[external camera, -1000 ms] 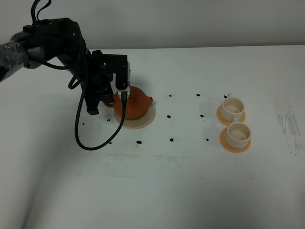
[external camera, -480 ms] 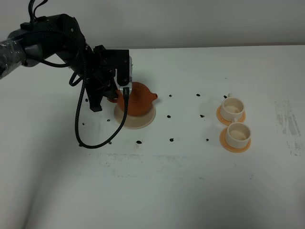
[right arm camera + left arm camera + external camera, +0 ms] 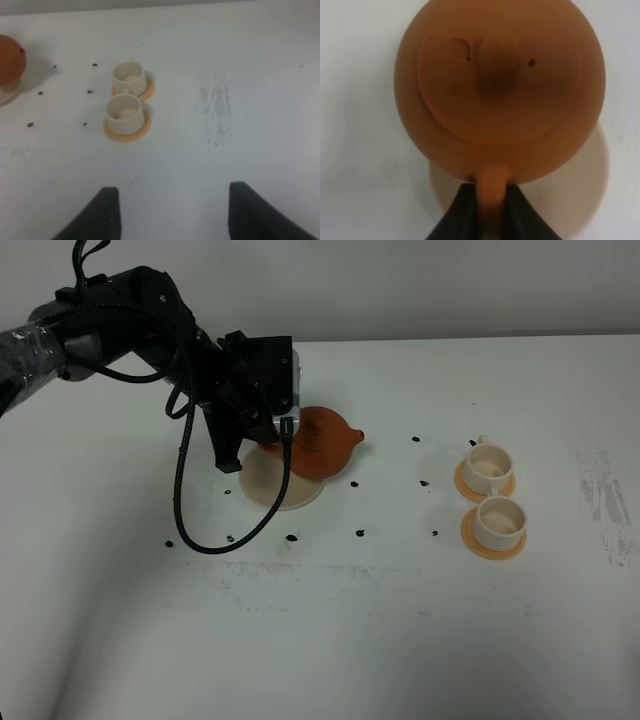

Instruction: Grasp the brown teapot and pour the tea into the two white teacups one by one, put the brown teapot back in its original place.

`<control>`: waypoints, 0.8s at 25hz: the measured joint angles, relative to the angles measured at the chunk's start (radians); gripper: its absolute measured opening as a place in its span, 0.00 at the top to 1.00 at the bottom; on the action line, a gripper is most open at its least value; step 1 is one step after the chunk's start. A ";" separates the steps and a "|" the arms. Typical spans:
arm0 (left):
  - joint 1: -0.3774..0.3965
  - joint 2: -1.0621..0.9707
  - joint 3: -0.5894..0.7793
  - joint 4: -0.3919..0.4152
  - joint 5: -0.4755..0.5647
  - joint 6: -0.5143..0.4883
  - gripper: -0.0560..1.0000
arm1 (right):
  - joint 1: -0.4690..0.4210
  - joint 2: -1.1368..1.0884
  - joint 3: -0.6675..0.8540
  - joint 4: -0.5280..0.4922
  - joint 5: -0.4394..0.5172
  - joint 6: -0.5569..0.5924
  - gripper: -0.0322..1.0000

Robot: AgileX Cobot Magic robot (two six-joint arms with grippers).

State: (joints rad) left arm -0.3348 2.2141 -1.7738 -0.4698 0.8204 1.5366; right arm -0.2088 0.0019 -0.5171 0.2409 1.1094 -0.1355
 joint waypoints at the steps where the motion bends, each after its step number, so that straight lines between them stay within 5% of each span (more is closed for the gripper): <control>1: -0.011 0.000 -0.012 -0.002 0.001 -0.004 0.87 | 0.000 0.000 0.000 0.000 0.000 0.000 0.52; 20: -0.171 -0.008 -0.090 -0.017 0.018 -0.030 0.87 | 0.000 0.000 0.000 0.000 0.000 0.000 0.52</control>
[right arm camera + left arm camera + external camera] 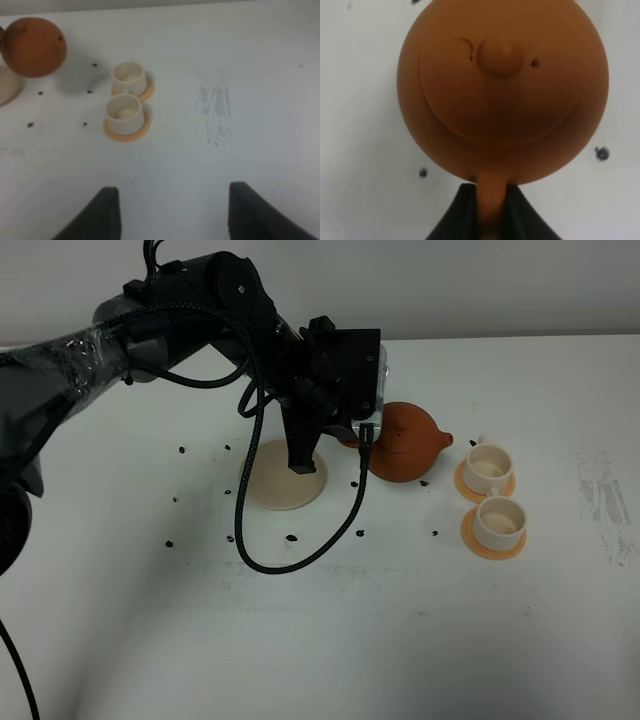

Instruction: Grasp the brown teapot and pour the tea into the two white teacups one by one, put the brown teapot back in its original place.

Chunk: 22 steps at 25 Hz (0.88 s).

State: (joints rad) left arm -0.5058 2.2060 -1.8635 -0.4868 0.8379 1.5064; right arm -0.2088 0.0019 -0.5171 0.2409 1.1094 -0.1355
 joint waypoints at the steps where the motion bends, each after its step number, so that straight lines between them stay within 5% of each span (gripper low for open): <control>1: -0.009 0.000 0.000 0.004 -0.003 0.002 0.87 | 0.000 0.000 0.000 0.000 0.000 0.000 0.52; 14: -0.063 0.000 -0.001 0.031 -0.041 0.071 0.87 | 0.000 0.000 0.000 0.000 0.000 0.000 0.52; 22: -0.103 0.000 -0.001 0.140 -0.097 0.036 0.87 | 0.000 0.000 0.000 0.000 0.000 0.000 0.52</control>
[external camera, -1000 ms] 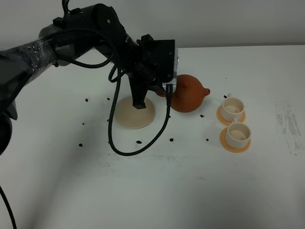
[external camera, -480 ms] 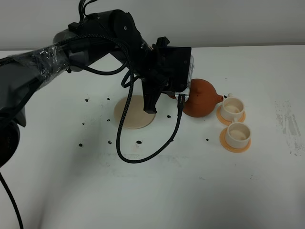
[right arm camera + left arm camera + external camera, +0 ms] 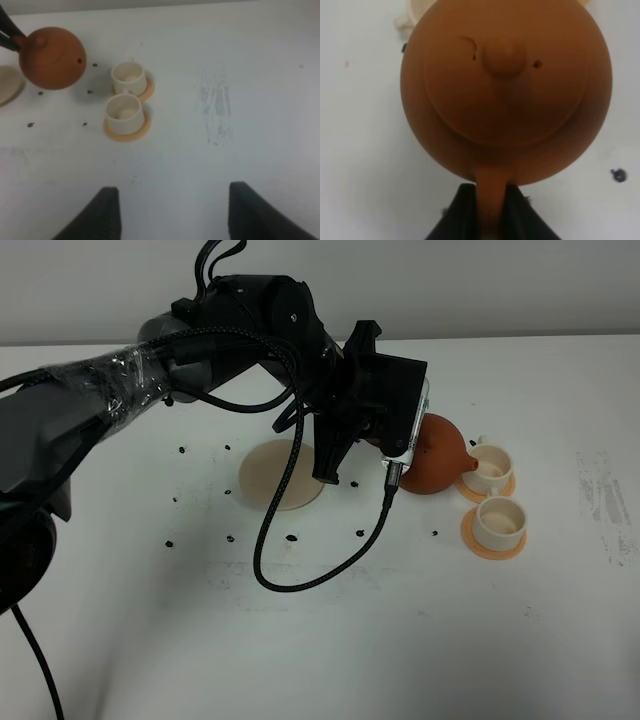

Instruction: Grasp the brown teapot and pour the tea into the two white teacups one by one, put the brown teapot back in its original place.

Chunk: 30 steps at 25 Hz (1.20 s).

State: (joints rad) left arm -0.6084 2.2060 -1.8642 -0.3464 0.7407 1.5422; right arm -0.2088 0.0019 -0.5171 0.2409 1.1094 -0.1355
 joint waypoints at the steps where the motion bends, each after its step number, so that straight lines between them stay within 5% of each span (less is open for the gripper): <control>1: -0.005 0.000 0.000 0.014 -0.010 -0.005 0.87 | 0.000 0.000 0.000 0.000 0.000 0.000 0.52; 30: -0.106 0.042 0.000 0.226 -0.117 -0.108 0.87 | 0.000 0.000 0.000 0.000 0.000 0.000 0.52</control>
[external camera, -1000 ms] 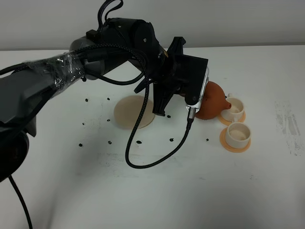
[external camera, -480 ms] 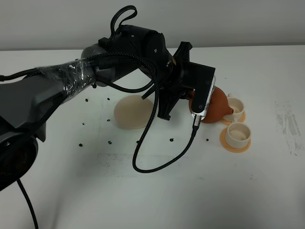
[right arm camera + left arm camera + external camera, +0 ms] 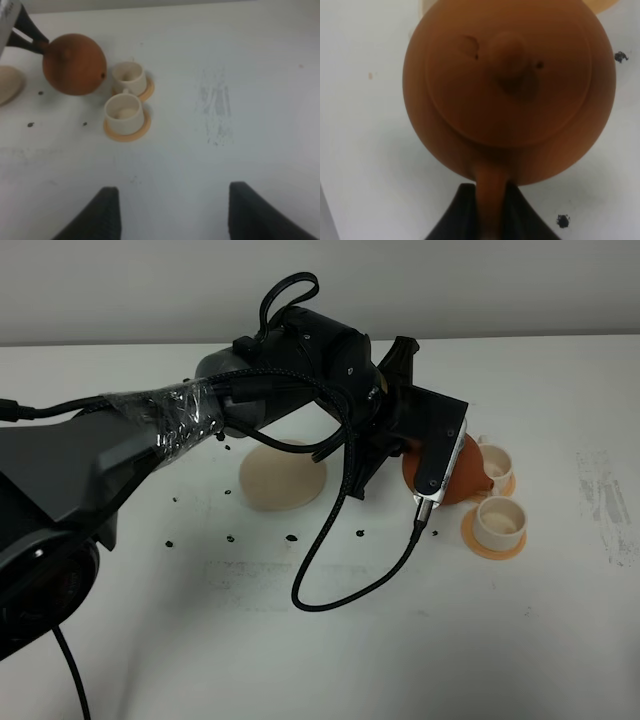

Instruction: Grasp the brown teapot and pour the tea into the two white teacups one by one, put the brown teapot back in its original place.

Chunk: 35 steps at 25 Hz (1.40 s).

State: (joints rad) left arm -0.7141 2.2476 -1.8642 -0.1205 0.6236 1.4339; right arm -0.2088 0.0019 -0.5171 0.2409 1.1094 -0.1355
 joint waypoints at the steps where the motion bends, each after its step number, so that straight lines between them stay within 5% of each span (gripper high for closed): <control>1: -0.003 0.003 0.000 0.005 0.000 0.000 0.87 | 0.000 0.000 0.000 0.000 0.000 0.000 0.52; 15: -0.048 0.008 0.000 0.169 -0.062 -0.096 0.87 | 0.000 0.000 0.000 0.000 0.000 0.000 0.52; 35: -0.090 0.028 0.000 0.289 -0.090 -0.107 0.87 | 0.000 0.000 0.000 0.000 0.000 0.000 0.52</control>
State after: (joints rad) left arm -0.8041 2.2754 -1.8642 0.1680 0.5336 1.3268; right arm -0.2088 0.0019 -0.5171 0.2409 1.1094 -0.1355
